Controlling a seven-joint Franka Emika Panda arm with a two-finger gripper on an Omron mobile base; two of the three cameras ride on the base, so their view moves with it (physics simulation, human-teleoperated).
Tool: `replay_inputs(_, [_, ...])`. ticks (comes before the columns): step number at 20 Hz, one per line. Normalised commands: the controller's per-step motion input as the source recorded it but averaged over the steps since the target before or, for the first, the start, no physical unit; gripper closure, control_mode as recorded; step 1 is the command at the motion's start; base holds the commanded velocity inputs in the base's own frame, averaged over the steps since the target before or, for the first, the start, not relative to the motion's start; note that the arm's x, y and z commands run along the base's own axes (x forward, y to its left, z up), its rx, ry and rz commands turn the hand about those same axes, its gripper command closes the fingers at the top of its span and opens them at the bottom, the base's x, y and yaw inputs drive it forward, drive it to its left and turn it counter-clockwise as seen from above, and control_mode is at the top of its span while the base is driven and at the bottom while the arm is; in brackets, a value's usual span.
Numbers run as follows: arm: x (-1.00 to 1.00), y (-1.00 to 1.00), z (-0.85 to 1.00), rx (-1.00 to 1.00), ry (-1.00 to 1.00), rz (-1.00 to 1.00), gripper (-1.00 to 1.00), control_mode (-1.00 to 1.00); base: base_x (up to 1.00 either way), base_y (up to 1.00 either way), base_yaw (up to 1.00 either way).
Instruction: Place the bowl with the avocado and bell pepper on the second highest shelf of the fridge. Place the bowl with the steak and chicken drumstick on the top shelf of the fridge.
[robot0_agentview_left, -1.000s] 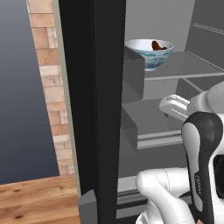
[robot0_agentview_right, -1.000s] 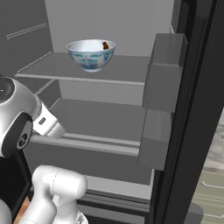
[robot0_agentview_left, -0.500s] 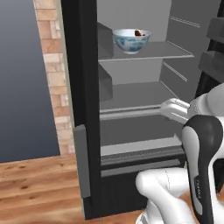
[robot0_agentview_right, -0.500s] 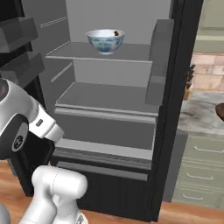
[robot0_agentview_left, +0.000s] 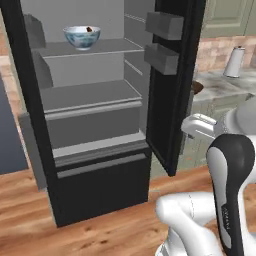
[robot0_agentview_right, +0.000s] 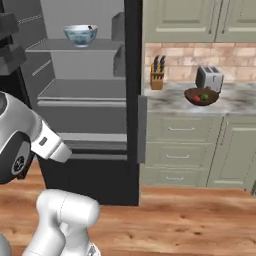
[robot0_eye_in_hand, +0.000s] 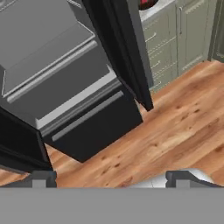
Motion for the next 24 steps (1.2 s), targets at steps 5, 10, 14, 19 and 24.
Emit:
replay_inputs(5, [0.0,0.0,0.0,0.0,0.0,0.0,-1.0,1.0,-0.07,-1.0,-0.45])
replay_inputs(10, [0.0,0.0,0.0,0.0,0.0,0.0,-1.0,1.0,0.65,-0.96,-0.27])
replay_inputs(14, [0.0,0.0,0.0,0.0,0.0,0.0,-1.0,1.0,1.0,-0.59,-0.04])
replay_inputs(19, [0.0,0.0,0.0,0.0,0.0,0.0,-1.0,1.0,1.0,-0.38,0.0])
replay_inputs(24, [0.0,0.0,0.0,0.0,0.0,0.0,-1.0,1.0,1.0,-0.06,0.15])
